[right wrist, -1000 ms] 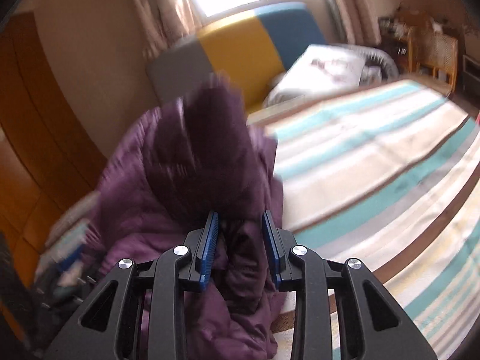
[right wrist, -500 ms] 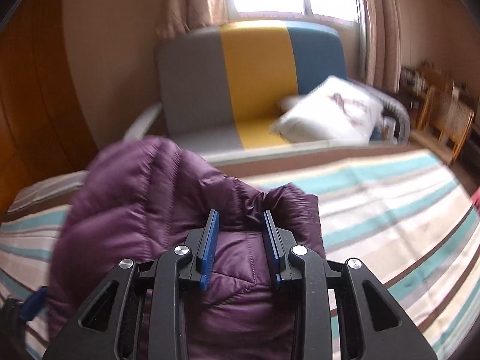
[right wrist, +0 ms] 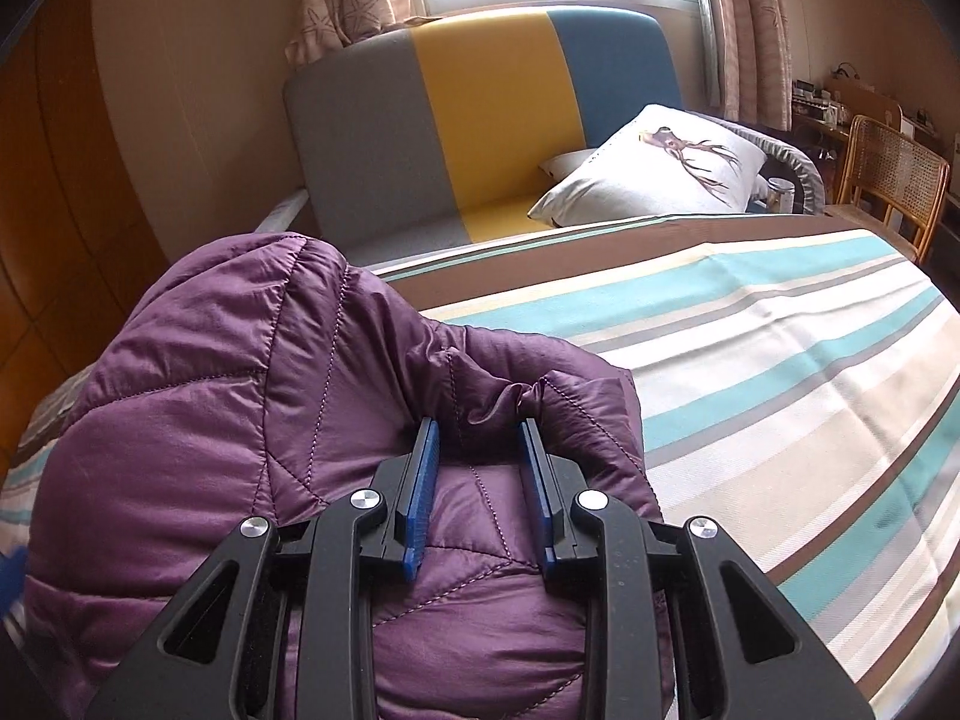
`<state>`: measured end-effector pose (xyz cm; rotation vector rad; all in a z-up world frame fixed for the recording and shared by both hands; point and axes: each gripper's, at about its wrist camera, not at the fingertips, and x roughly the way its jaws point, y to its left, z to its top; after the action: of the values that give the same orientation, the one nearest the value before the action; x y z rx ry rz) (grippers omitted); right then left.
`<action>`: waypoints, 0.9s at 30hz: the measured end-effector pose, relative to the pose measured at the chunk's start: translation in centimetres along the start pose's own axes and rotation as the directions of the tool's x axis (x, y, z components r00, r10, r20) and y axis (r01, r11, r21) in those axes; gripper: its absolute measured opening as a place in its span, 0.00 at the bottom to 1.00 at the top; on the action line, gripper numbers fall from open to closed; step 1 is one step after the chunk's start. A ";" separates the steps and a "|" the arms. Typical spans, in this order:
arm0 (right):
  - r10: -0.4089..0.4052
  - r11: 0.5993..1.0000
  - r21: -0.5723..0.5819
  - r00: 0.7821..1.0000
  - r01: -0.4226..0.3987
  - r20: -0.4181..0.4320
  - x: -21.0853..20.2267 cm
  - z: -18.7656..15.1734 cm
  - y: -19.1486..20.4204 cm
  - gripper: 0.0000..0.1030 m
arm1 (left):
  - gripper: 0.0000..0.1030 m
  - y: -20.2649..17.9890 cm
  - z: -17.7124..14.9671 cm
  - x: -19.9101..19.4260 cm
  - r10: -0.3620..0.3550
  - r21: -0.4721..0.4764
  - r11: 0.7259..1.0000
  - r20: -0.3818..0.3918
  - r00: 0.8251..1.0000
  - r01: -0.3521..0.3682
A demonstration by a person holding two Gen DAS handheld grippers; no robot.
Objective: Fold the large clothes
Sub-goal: 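Press the folded jacket bundle flat with both tools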
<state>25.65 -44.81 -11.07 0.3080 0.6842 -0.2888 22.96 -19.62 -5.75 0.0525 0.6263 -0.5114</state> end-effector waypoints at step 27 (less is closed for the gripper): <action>-0.003 1.000 -0.017 0.999 0.002 -0.035 1.4 0.0 0.6 0.26 | 0.82 2.0 5.4 17.0 0.181 -0.042 0.979 -0.254 0.950 -0.198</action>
<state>26.93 -44.48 -11.90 0.2966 0.7213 -0.2801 38.57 -26.43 -11.27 0.1143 0.8752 -0.2981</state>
